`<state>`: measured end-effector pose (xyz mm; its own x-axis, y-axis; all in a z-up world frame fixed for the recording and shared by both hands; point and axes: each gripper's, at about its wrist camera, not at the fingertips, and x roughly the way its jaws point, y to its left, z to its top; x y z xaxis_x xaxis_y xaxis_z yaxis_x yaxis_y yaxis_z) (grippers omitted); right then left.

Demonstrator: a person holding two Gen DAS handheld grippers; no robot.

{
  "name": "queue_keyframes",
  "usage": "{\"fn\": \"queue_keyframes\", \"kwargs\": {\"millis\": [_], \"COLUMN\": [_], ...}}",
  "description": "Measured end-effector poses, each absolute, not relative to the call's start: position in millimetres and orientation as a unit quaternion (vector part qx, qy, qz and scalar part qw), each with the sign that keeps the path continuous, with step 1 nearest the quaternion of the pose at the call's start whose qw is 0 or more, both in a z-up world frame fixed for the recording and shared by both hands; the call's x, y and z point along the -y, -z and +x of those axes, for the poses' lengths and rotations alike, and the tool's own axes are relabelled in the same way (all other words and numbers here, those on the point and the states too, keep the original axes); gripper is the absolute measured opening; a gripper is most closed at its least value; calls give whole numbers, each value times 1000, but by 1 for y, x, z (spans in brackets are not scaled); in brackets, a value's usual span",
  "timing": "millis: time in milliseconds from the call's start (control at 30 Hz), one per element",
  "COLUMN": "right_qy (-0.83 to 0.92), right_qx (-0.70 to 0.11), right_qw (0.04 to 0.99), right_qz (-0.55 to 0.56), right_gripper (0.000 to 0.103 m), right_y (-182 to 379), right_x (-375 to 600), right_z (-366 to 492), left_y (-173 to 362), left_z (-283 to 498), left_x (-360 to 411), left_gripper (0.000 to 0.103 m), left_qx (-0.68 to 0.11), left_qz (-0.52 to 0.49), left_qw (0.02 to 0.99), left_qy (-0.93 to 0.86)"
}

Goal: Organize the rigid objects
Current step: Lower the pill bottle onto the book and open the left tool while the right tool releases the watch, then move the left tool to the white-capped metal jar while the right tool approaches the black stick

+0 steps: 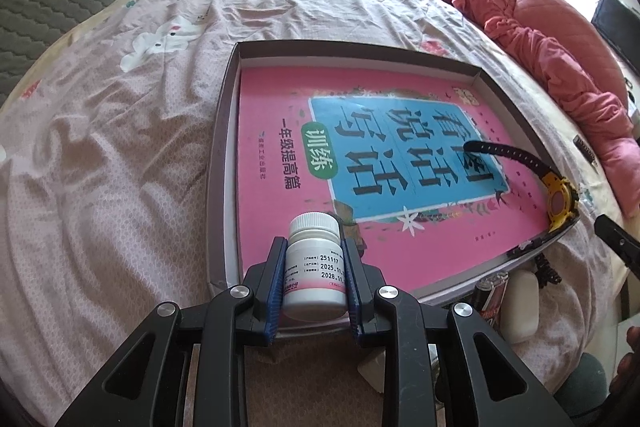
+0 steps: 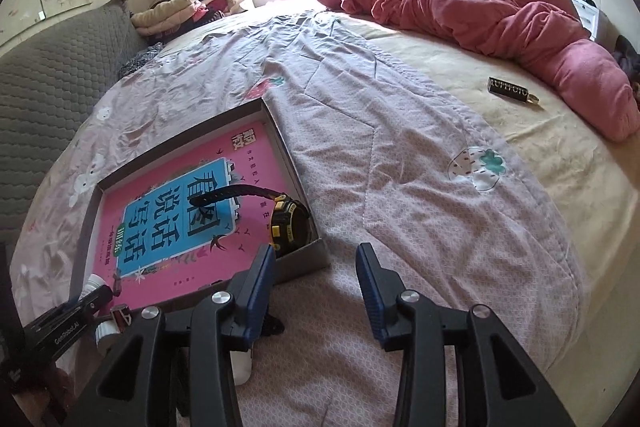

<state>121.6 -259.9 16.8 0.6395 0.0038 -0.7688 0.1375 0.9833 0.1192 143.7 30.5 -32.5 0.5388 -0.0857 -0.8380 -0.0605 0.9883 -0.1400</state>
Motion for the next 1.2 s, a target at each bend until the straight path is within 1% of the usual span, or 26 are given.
{"fn": "queue_keyframes", "kwargs": {"millis": [600, 833, 933, 1000, 1067, 1200], "right_qy": [2, -12, -18, -21, -26, -30], "right_qx": [-412, -406, -407, -407, -409, -409], "right_qw": [908, 911, 911, 911, 910, 910], "right_qz": [74, 72, 70, 70, 70, 65], "right_gripper": [43, 48, 48, 48, 48, 49], "right_y": [-26, -30, -30, -30, -29, -28], "right_x": [263, 256, 252, 251, 249, 245], "right_z": [92, 88, 86, 85, 83, 79], "left_y": [30, 23, 19, 15, 11, -2], "left_z": [141, 137, 131, 127, 122, 111], "left_x": [-32, -35, -38, -38, -36, -35], "left_gripper": [28, 29, 33, 39, 42, 45], "left_qx": [-501, -499, -496, -492, -486, -469], "left_qz": [-87, -86, -96, -100, -100, -111], "left_qw": [861, 862, 863, 865, 868, 876], "left_qy": [18, 13, 12, 13, 11, 14]}}
